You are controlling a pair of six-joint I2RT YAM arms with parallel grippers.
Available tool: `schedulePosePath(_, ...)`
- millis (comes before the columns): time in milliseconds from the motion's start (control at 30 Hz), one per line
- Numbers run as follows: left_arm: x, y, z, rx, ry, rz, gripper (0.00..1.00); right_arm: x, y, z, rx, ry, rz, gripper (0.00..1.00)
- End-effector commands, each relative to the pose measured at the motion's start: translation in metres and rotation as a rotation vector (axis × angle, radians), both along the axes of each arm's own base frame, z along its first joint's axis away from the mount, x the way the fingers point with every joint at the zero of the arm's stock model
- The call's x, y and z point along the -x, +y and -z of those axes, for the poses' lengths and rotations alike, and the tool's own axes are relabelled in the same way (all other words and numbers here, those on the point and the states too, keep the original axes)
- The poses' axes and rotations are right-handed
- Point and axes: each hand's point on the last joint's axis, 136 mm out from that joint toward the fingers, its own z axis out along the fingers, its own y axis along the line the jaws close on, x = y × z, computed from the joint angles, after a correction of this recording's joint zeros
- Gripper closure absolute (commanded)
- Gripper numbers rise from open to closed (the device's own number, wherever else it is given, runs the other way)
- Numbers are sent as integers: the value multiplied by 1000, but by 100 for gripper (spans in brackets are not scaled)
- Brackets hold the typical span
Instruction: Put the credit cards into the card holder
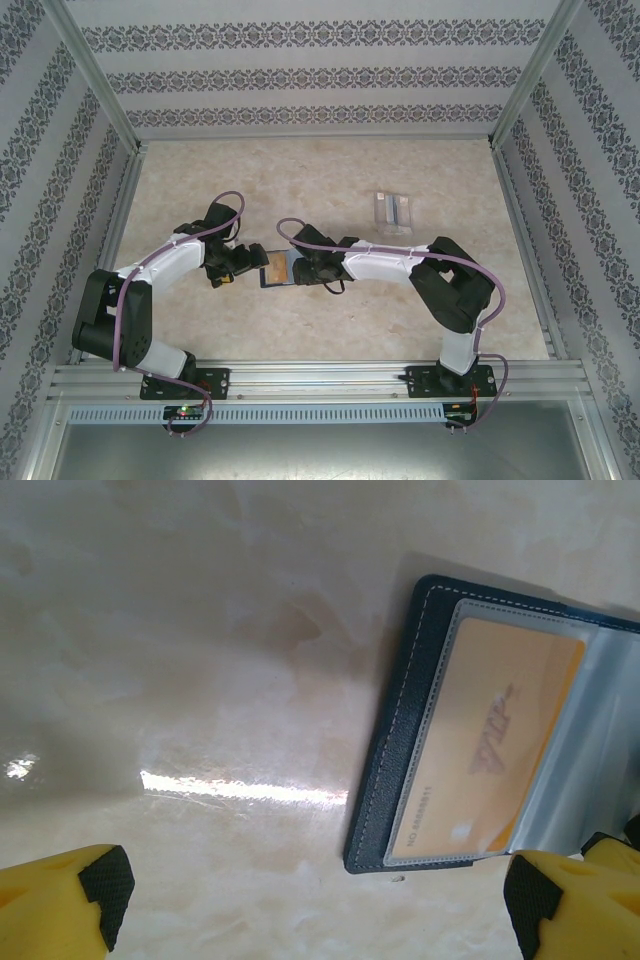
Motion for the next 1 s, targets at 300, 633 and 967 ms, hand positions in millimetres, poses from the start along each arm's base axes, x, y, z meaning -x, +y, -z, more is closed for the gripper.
schedulePosePath(300,-2,1,-1,3,7,-10,3,-4,22,-14,-80,-29,-36,70)
schedulePosePath(633,-3,0,2,8,10,-10,3,-5,28,-15,-116,-27,-34,71)
schedulePosePath(967,-4,-3,6,25,19,-5,4,-7,39,-16,-178,-12,-29,74)
